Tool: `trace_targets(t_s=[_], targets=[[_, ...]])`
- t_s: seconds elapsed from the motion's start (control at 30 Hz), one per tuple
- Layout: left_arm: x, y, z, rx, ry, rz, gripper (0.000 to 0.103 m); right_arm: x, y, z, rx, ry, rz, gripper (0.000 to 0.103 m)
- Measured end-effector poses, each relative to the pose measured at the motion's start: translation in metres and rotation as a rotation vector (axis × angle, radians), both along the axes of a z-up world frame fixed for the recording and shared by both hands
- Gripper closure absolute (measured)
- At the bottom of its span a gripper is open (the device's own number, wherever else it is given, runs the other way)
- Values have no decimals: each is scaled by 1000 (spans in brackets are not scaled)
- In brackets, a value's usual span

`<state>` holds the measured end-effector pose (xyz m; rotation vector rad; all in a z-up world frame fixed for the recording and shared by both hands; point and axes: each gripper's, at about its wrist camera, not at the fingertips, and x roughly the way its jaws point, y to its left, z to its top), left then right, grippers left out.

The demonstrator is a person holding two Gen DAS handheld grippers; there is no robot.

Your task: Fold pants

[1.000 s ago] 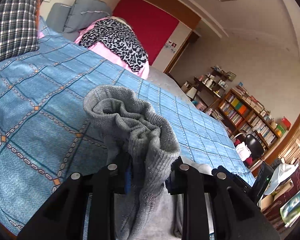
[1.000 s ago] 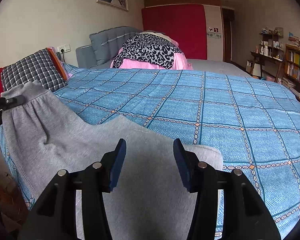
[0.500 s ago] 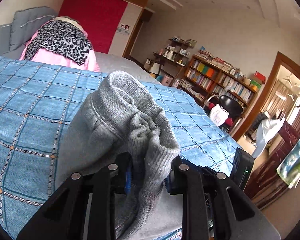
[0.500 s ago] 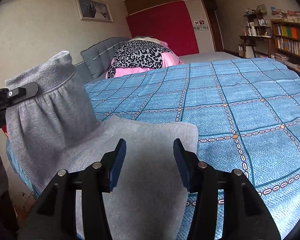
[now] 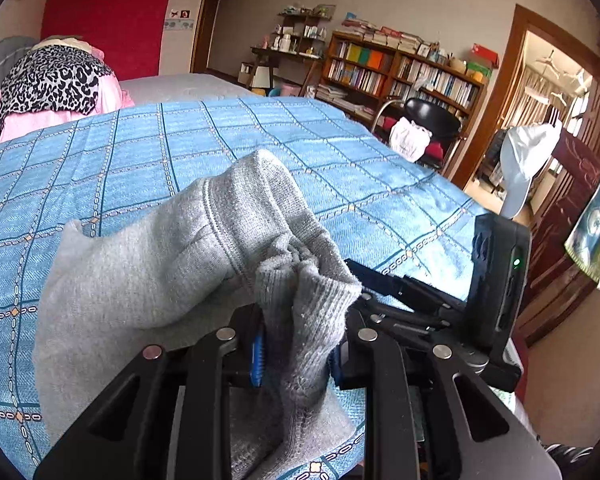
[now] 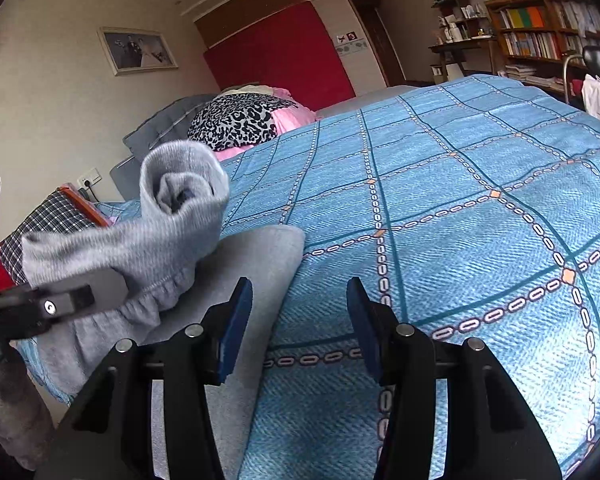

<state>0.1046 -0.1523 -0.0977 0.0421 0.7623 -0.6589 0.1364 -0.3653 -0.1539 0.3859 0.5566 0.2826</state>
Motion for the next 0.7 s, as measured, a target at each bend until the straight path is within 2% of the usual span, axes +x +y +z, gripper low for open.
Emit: trace_targets(t_s=[0.1, 0.17, 0.2, 0.23, 0.3, 0.5, 0.7], targets=[[2, -6, -22, 36, 48, -14, 76, -3, -6, -6, 13, 15, -17, 52], [0, -6, -32, 40, 76, -41, 67, -4, -7, -8, 18, 21, -22, 52], [-2, -7, -35, 45, 86, -53, 65, -4, -7, -9, 22, 24, -23, 52], [-6, -6, -38, 54, 82, -60, 64, -5, -8, -10, 29, 26, -21, 52], [-14, -3, -42, 58, 78, -89, 54, -5, -8, -11, 46, 30, -15, 53], [-31, 27, -35, -16, 103, -139, 54, -9, -9, -6, 98, 27, -11, 52], [-31, 78, -19, -51, 44, -36, 54, -25, 2, 17, 156, -34, 48, 52]])
